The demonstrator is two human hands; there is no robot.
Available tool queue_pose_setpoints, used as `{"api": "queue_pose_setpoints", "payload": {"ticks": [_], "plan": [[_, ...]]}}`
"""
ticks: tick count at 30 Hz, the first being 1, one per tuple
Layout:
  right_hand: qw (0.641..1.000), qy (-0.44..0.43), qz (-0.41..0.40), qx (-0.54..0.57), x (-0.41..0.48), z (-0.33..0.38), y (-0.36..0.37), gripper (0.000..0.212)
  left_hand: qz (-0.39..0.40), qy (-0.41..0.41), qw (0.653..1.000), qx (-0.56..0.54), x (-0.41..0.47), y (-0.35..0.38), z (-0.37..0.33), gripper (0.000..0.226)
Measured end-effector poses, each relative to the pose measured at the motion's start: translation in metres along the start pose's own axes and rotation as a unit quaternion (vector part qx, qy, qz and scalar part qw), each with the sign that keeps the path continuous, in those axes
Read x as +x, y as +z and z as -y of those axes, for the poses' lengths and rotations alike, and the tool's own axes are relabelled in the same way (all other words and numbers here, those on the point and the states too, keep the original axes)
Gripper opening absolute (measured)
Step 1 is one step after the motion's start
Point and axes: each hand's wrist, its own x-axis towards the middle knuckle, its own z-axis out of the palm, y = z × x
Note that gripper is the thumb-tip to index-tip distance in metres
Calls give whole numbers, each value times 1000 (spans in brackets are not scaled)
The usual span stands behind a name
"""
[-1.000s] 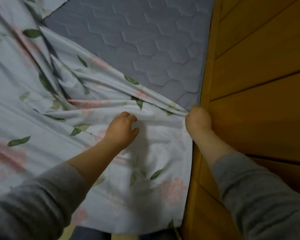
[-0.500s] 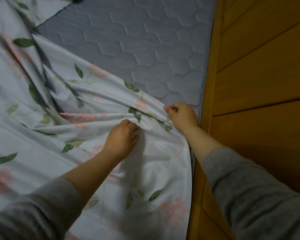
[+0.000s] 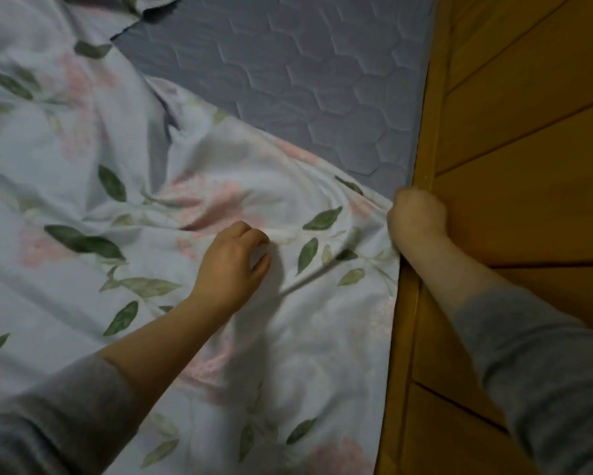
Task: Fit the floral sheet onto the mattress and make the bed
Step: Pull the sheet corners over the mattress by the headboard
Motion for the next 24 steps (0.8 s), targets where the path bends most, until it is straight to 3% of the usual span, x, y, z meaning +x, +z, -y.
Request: {"api": "queue_pose_setpoints", "payload": {"ticks": [4,9,14,17,19,21,24], "plan": [[997,-15,21,68,8,5,13,23,54,-12,998,20,10,17,7,39],[978,-20,5,206,29,26,14,34,58,5,997,53,17,29,9,48],[911,69,86,396,60,56,-4,40,26,-1,998,54,27,28,7,42],[882,64,115,452,74,69,-15,35,24,1,998,62,36,24,9,45],[893,39,89,439,79,72,-18,24,18,-1,998,67,41,22,8,43],[929,13,12,370,83,63,-25,8,3,2,998,60,45,21,6,42],[971,-34,-162,173,96,27,-42,20,-11,24,998,50,51,18,2,42]]}}
